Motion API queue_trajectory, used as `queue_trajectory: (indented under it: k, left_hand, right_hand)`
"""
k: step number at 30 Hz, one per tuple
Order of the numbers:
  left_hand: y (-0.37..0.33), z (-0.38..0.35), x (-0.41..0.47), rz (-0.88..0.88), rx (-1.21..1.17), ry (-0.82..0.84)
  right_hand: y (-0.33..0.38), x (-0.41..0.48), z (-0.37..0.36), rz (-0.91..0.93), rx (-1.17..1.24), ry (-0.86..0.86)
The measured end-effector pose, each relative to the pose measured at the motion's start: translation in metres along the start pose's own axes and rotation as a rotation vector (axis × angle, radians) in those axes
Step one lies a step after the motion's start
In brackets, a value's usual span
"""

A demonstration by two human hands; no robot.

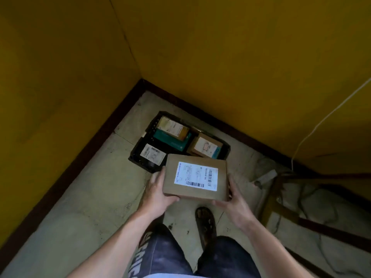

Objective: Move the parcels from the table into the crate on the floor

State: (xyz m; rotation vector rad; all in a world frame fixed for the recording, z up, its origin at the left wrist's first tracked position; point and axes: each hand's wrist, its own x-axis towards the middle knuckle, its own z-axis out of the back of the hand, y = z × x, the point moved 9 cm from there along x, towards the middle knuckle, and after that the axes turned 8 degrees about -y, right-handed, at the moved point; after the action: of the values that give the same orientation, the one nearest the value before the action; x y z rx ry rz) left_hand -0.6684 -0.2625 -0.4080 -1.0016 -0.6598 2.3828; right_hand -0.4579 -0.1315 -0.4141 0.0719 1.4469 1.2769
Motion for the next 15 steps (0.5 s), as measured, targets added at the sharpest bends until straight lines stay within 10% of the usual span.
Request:
queue_trajectory:
  k: [15]
  left_hand:
    - [0.107,-0.097,0.184,0.190,-0.195,0.362]
  right_hand:
    - [-0.122,0.132,-0.083,-0.224,-0.007,-0.300]
